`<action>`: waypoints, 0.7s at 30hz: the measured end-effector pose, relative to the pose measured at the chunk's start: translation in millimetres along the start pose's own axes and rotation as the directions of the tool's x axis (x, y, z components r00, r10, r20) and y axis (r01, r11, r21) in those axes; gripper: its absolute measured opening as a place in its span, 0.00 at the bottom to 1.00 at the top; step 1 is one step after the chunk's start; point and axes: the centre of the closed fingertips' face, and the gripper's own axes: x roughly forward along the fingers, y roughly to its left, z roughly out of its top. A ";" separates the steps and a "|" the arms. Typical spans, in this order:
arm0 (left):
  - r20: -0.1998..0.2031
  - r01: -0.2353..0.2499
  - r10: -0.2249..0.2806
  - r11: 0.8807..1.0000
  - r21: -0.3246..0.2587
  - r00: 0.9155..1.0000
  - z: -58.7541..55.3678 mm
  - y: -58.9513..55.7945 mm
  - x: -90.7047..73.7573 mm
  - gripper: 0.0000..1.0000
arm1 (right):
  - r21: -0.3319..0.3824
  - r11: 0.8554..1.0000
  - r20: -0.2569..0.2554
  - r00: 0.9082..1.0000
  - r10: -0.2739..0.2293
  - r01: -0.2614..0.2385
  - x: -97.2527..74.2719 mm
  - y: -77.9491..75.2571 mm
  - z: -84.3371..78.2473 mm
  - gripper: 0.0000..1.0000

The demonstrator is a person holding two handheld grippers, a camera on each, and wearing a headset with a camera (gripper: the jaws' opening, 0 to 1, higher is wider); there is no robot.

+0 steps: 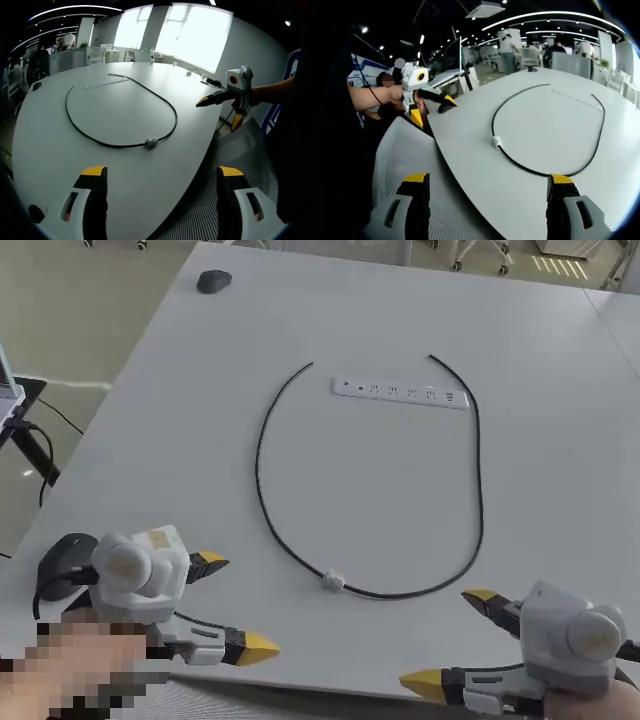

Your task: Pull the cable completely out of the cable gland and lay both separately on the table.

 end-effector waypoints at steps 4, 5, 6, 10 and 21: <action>-0.002 0.005 -0.005 1.000 -0.011 1.000 0.1 -2.0 0.8 0.92 | 0.003 1.000 0.000 1.000 0.002 -0.002 0.2 -0.4 -0.3 0.99; -0.002 0.005 -0.005 1.000 -0.005 1.000 0.1 -2.4 1.1 0.92 | 0.003 1.000 0.000 1.000 0.002 -0.002 0.2 -0.6 -0.5 0.99; -0.003 0.004 -0.004 1.000 0.006 1.000 0.2 -2.3 1.3 0.91 | 0.003 1.000 0.000 1.000 0.003 -0.003 0.2 -0.6 -0.7 0.98; -0.008 0.011 -0.011 1.000 0.005 1.000 0.7 -3.9 2.3 0.88 | 0.007 1.000 -0.002 1.000 0.006 -0.006 0.7 -0.9 -2.1 0.98; -0.012 0.019 -0.019 1.000 -0.005 1.000 2.3 -3.9 4.8 0.85 | 0.011 1.000 -0.004 1.000 0.009 -0.009 3.2 -5.1 -0.5 0.98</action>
